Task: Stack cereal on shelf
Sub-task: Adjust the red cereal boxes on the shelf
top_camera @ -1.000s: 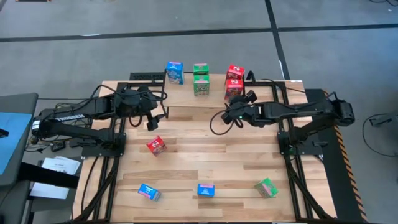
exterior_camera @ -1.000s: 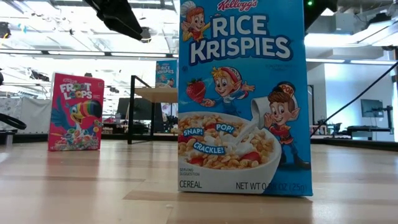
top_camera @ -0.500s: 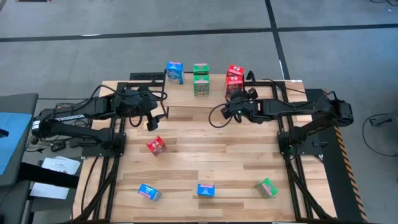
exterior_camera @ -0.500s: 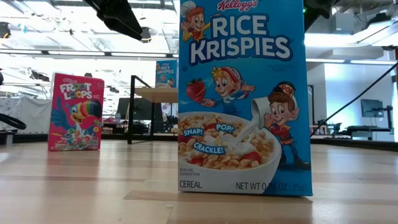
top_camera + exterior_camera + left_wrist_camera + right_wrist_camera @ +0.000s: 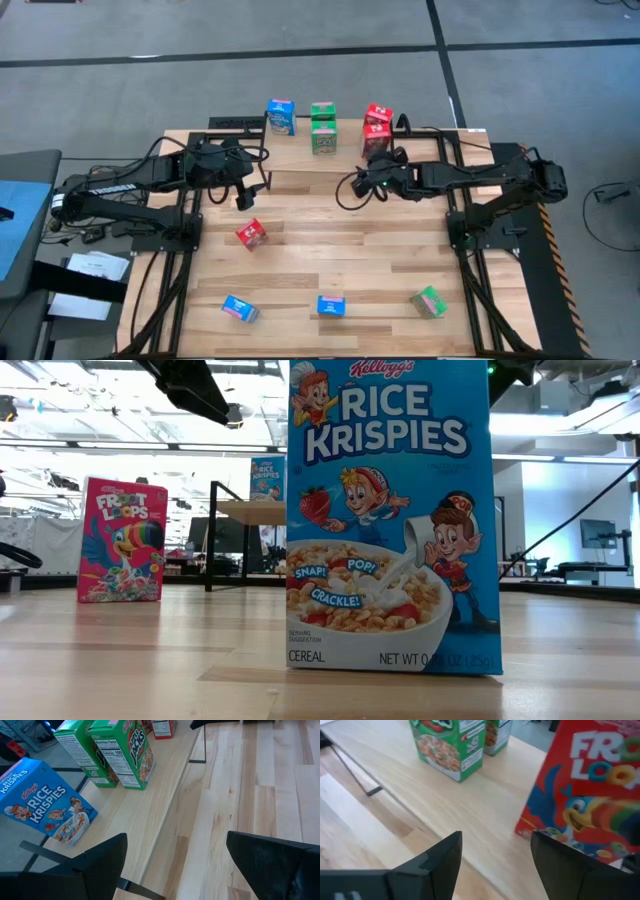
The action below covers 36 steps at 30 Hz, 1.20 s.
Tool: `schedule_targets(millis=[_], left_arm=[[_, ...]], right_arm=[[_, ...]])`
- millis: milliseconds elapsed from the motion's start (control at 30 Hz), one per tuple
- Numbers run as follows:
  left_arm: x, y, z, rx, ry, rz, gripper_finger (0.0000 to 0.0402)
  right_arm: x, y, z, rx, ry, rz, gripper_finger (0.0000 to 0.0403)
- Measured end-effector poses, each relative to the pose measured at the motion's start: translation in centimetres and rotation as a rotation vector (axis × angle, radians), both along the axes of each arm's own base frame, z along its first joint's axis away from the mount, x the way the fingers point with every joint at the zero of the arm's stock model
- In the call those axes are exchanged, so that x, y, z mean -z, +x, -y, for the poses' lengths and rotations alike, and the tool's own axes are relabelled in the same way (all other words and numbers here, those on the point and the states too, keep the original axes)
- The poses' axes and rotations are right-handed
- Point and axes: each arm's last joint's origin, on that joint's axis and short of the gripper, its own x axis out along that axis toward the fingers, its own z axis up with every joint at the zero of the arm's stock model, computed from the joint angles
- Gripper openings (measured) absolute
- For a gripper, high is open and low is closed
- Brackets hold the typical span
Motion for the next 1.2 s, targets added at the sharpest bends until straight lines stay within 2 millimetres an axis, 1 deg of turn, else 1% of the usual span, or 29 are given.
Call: schedule_targets(millis=[133,467,633,900,1100,1200], left_arm=[[0.0,0.0,0.0,0.0,0.0,0.0,0.0332],[0.0,0.0,0.0,-0.001,0.0,0.001,0.0332],[0.0,0.0,0.0,0.0,-0.001,0.0,0.0332],[0.0,0.0,0.0,-0.001,-0.001,0.001,0.0332],[0.0,0.0,0.0,0.0,-0.001,0.001,0.0332],[0.0,0.0,0.0,-0.001,-0.001,0.001,0.0332]], right_arm=[[-0.2,0.1,0.1,-0.001,-0.004,0.025,0.026],[-0.4,-0.1,1.9,0.058,-0.013,0.048,0.026],[-0.6,0.0,2.2,0.071,-0.018,0.077,0.026],[-0.6,0.1,2.0,0.059,-0.018,0.078,0.026],[-0.8,0.1,0.9,-0.009,-0.015,0.059,0.026],[-1.2,-0.3,0.3,-0.031,-0.013,0.062,0.026]])
